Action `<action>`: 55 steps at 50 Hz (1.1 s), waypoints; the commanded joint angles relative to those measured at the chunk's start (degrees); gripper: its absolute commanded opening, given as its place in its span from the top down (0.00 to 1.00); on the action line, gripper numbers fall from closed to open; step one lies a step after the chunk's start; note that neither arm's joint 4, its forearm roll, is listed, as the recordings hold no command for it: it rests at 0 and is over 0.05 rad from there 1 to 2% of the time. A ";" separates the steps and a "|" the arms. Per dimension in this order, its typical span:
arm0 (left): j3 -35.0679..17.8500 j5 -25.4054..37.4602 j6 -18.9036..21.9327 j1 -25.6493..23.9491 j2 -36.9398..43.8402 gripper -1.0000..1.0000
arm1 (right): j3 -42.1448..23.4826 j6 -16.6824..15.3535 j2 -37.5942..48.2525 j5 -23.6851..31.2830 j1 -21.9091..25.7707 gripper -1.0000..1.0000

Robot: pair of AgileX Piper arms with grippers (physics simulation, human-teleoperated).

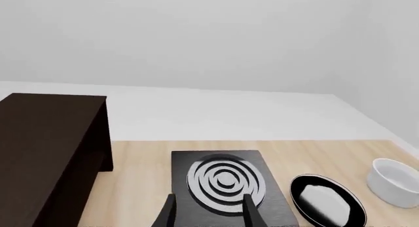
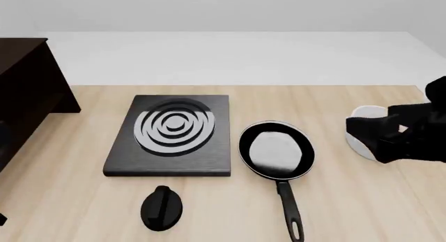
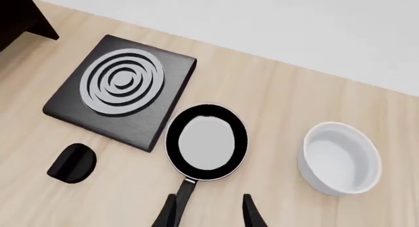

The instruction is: Put the frying pan on the cabinet shelf.

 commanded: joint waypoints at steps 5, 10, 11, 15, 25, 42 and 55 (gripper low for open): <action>0.67 -0.31 0.29 -0.92 0.25 0.00 | 2.70 0.46 9.06 -2.32 2.97 0.00; 0.56 -0.18 0.05 -0.81 0.34 0.00 | 3.48 1.98 10.53 -3.14 3.67 0.00; 0.48 -0.04 0.10 -0.82 0.28 0.00 | 3.92 1.95 10.89 -3.36 3.98 0.00; 0.70 -0.19 0.14 -0.48 0.30 0.00 | 4.44 2.20 12.36 -3.65 4.74 0.00; 1.42 -0.64 -0.36 -0.55 0.14 0.00 | 5.49 3.15 17.17 -5.93 6.47 0.00; 1.50 -0.18 -0.22 -0.15 -0.11 0.00 | 10.12 6.98 19.51 -9.75 9.91 0.00; 2.19 -0.69 -0.15 -0.19 -0.12 0.00 | 12.16 8.37 22.30 -13.46 10.96 0.00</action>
